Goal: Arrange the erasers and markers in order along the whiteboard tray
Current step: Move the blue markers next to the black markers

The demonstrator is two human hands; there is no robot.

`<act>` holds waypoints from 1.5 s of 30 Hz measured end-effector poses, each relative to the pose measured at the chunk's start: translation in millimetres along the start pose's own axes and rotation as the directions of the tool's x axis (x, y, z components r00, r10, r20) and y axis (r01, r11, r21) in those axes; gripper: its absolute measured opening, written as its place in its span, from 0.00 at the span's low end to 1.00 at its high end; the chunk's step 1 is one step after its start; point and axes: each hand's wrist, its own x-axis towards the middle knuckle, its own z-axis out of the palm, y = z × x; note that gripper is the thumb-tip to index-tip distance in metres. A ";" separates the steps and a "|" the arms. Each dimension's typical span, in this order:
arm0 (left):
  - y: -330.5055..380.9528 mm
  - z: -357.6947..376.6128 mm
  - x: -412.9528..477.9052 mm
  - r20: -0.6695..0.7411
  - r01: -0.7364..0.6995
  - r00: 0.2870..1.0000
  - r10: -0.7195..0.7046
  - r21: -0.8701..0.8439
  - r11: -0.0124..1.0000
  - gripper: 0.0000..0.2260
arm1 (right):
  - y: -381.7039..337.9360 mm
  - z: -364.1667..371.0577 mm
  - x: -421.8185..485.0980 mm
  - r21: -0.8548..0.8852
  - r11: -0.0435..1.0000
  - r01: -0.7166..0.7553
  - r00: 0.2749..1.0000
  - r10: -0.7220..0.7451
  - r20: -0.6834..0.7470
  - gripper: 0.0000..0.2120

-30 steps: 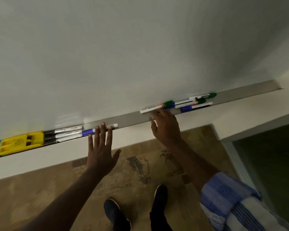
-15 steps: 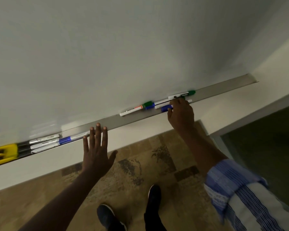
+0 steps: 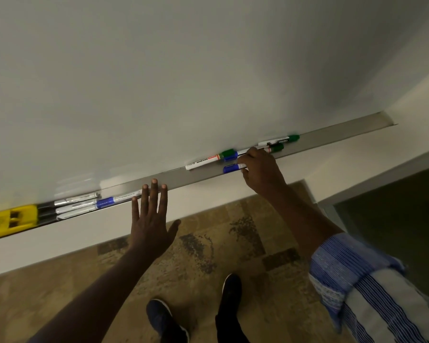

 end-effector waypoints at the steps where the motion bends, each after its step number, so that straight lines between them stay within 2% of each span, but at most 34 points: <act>1: -0.2 0.0 0.2 0.003 -0.003 1.000 0.003 0.002 1.000 0.43 | -3.2 0.5 0.8 -0.009 1.000 0.014 1.000 -0.014 0.013 0.13; 11: -15.6 -4.1 -9.2 -0.002 -0.008 1.000 0.008 -0.012 1.000 0.42 | -42.0 7.6 10.6 -0.020 0.995 0.096 0.994 -0.095 0.062 0.11; 14: -30.4 -5.1 -17.4 -0.002 0.025 1.000 -0.025 -0.024 0.999 0.42 | -59.3 11.2 14.1 0.002 0.989 0.148 0.986 -0.148 0.080 0.11; 24: -93.2 -13.3 -57.2 -0.017 0.215 0.976 -0.216 -0.030 0.976 0.41 | -165.6 31.1 34.4 0.098 0.914 0.393 0.920 -0.391 -0.038 0.11; 34: -121.3 -10.9 -70.0 0.025 0.293 0.956 -0.293 -0.012 0.956 0.43 | -265.1 53.7 47.6 0.137 0.896 0.423 0.900 -0.433 0.047 0.10; 38: -122.0 -10.5 -71.8 0.019 0.283 0.959 -0.282 -0.043 0.958 0.42 | -281.0 59.9 50.2 0.134 0.911 0.390 0.908 -0.405 0.112 0.14; 42: -123.2 -10.1 -73.9 0.020 0.280 0.960 -0.279 -0.046 0.959 0.42 | -286.8 67.9 51.3 0.106 0.916 0.387 0.911 -0.398 0.112 0.10; 45: -124.0 -9.5 -74.3 0.018 0.278 0.961 -0.277 -0.051 0.959 0.42 | -287.7 71.6 49.2 0.105 0.917 0.384 0.913 -0.395 0.106 0.12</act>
